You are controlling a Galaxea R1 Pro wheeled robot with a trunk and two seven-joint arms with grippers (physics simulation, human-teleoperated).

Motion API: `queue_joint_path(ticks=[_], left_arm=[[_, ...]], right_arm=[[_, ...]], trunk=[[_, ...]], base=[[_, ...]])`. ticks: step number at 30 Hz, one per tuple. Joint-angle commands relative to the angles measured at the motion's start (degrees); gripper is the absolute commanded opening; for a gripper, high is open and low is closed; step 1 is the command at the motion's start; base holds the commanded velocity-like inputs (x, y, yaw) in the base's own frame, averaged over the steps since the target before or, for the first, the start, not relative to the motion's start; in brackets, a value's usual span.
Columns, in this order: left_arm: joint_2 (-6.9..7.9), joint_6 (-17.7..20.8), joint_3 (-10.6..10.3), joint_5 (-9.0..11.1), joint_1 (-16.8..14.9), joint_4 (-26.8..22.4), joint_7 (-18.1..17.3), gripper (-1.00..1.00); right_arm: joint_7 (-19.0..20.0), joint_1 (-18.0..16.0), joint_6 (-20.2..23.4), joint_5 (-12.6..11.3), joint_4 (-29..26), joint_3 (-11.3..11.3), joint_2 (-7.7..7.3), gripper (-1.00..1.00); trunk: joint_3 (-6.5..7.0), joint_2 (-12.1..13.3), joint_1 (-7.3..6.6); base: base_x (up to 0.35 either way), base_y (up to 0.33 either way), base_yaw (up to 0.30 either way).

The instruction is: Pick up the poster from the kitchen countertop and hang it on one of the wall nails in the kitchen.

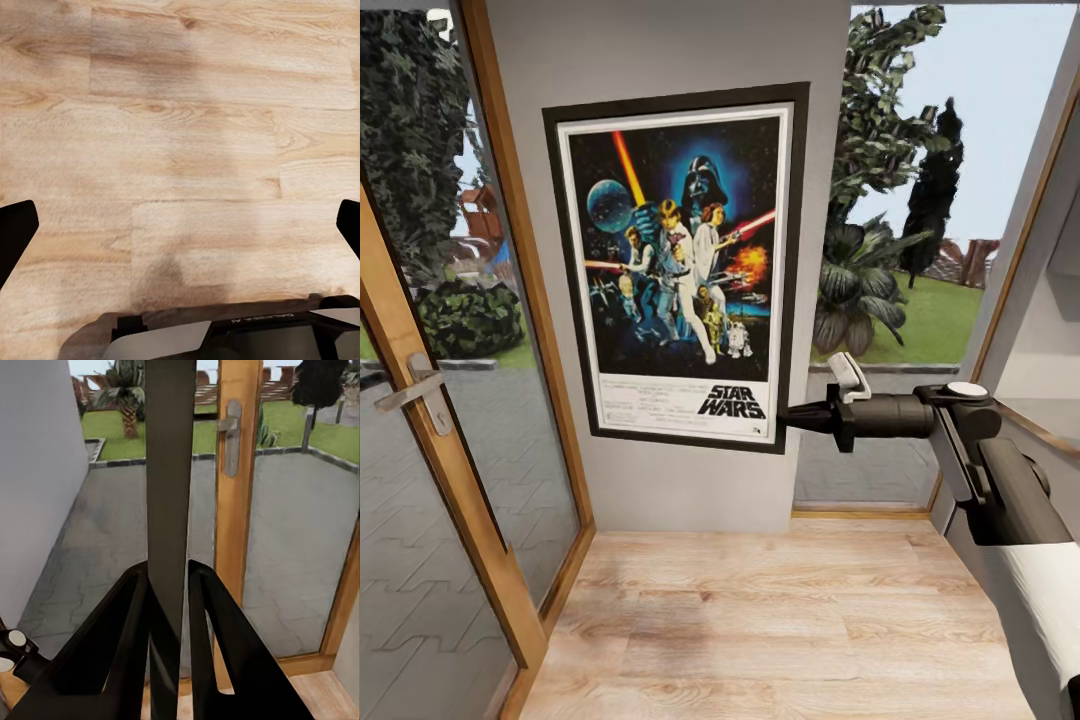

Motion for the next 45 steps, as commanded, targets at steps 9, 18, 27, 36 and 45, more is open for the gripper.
queue_joint_path(ticks=[9,18,27,36,45], left_arm=[[-0.03,0.0,0.2,0.0,0.0,-0.1,-0.3,1.00],[-0.03,0.0,0.2,0.0,0.0,-0.1,-0.3,1.00],[-0.03,0.0,0.2,0.0,0.0,-0.1,-0.3,1.00],[-0.03,0.1,0.2,0.0,0.0,-0.1,-0.4,1.00],[0.01,0.1,0.3,0.0,0.0,-0.1,-0.4,1.00]], right_arm=[[0.0,-0.1,0.7,-0.4,0.0,0.1,0.01,-1.00],[0.0,-0.1,0.6,-0.3,0.0,0.1,-0.03,-1.00],[0.1,-0.1,0.5,-0.3,0.0,0.2,-0.07,-1.00],[0.1,-0.1,0.6,-0.3,-0.1,0.1,-0.07,-1.00],[0.0,-0.1,0.6,-0.4,-0.3,0.1,-0.07,-1.00]], trunk=[[-0.01,0.0,0.02],[-0.01,0.0,0.02],[-0.01,0.0,0.02],[-0.01,0.0,0.02],[-0.01,0.0,0.02]], base=[[0.000,0.000,0.000],[0.000,0.000,0.000],[0.049,0.000,0.000],[0.025,0.007,0.000],[0.094,0.051,0.000]])
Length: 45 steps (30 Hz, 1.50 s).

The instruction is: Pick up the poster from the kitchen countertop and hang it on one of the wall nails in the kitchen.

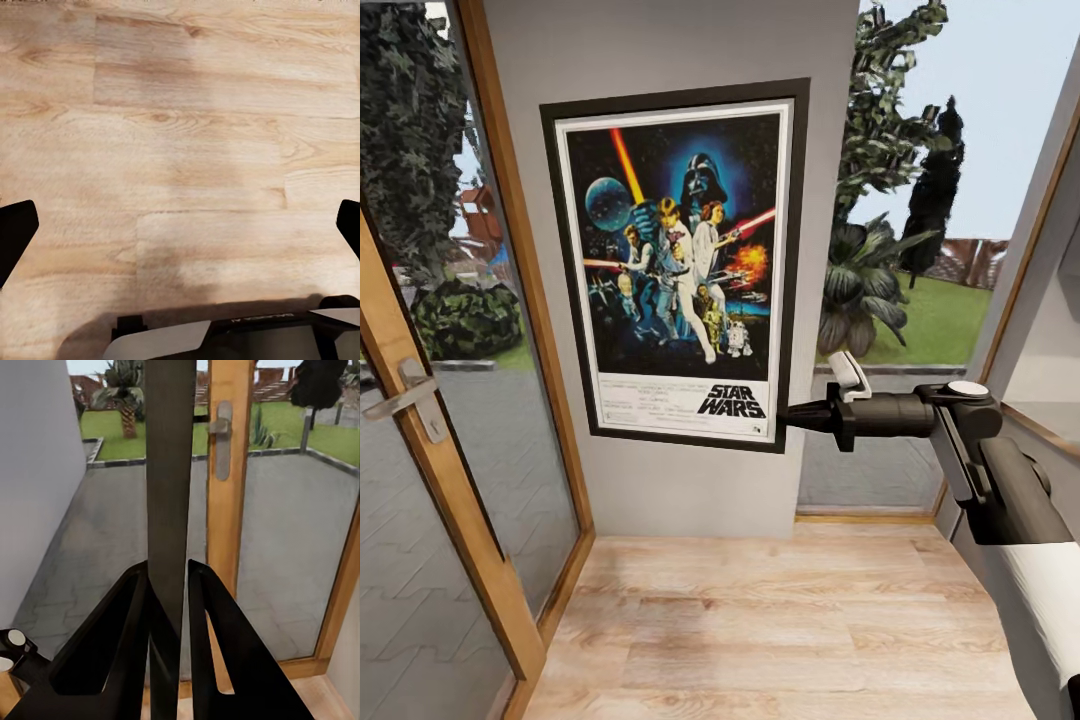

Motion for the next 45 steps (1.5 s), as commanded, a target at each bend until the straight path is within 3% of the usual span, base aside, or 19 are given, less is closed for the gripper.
queue_joint_path(ticks=[1,29,45], left_arm=[[0.00,0.0,0.2,0.0,0.0,0.0,-0.3,1.00],[0.03,0.2,0.3,0.0,0.0,0.0,-0.3,1.00],[0.03,0.2,0.3,0.0,0.0,0.0,-0.3,1.00]], right_arm=[[0.0,0.0,0.7,-0.4,0.0,0.1,-0.05,-1.00],[0.0,0.0,0.6,-0.4,-0.1,0.1,-0.03,-1.00],[0.0,0.0,0.5,-0.4,-0.1,0.1,-0.05,-1.00]], trunk=[[0.00,0.0,0.03],[0.00,0.0,0.03],[0.00,0.0,0.03]], base=[[0.168,0.090,0.000],[0.284,0.169,0.000],[0.316,0.021,0.000]])
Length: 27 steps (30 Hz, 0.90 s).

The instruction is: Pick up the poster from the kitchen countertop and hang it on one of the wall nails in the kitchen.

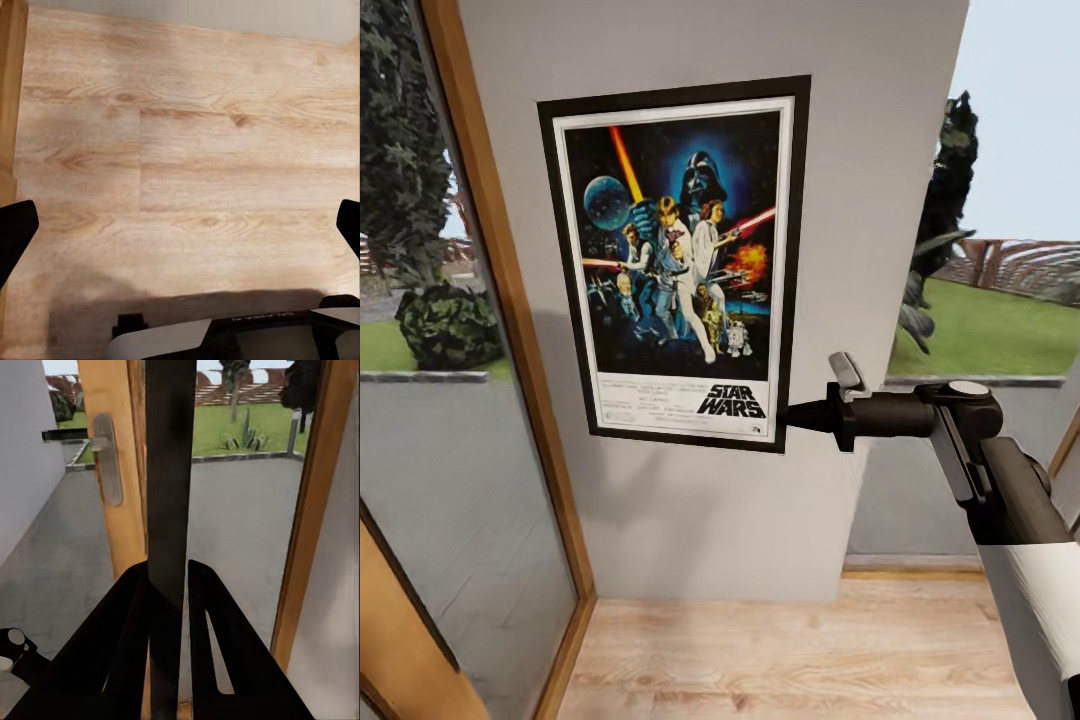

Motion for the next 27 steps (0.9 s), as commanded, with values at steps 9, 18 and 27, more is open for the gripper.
queue_joint_path(ticks=[9,18,27], left_arm=[[-0.03,0.1,0.2,0.0,0.0,-0.1,-0.3,1.00],[-0.03,0.1,0.3,0.0,0.0,-0.1,-0.3,1.00],[-0.03,0.1,0.3,0.0,0.0,-0.1,-0.3,1.00]], right_arm=[[0.0,0.0,0.7,-0.4,0.0,0.1,-0.05,-1.00],[0.0,0.0,0.7,-0.4,-0.1,0.1,-0.05,-1.00],[0.0,0.0,0.7,-0.4,-0.1,0.1,-0.05,-1.00]], trunk=[[0.00,0.0,0.05],[0.00,0.0,0.05],[0.00,0.0,0.05]], base=[[0.188,0.000,0.000],[0.124,-0.019,0.000],[0.084,-0.013,0.000]])
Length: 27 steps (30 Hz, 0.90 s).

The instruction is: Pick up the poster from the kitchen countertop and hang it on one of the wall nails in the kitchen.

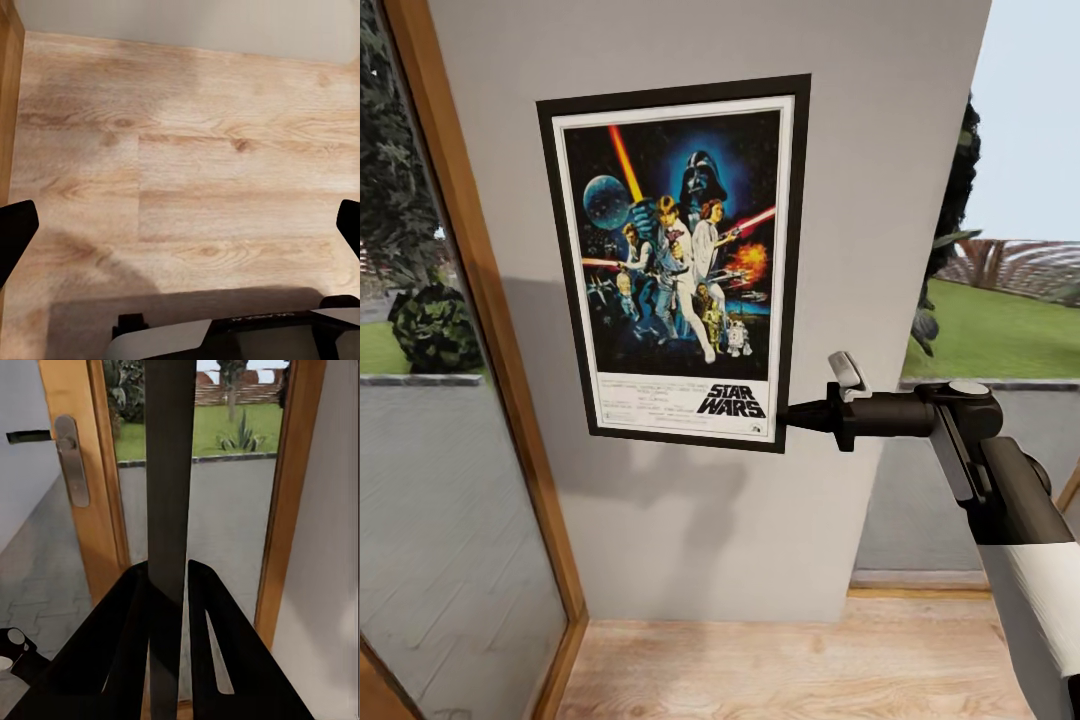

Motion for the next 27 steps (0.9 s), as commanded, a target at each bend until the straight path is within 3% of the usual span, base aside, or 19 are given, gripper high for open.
queue_joint_path(ticks=[1,27], left_arm=[[-0.03,0.1,0.2,0.0,0.0,-0.1,-0.3,1.00],[0.03,0.1,0.3,0.0,0.0,-0.1,-0.3,1.00]], right_arm=[[0.0,0.0,0.7,-0.4,0.0,0.1,-0.05,-1.00],[0.0,0.0,0.8,-0.4,0.0,0.1,-0.05,-1.00]], trunk=[[-0.01,0.0,0.04],[-0.01,0.0,0.04]], base=[[0.176,-0.001,0.000],[0.157,0.000,0.000]])
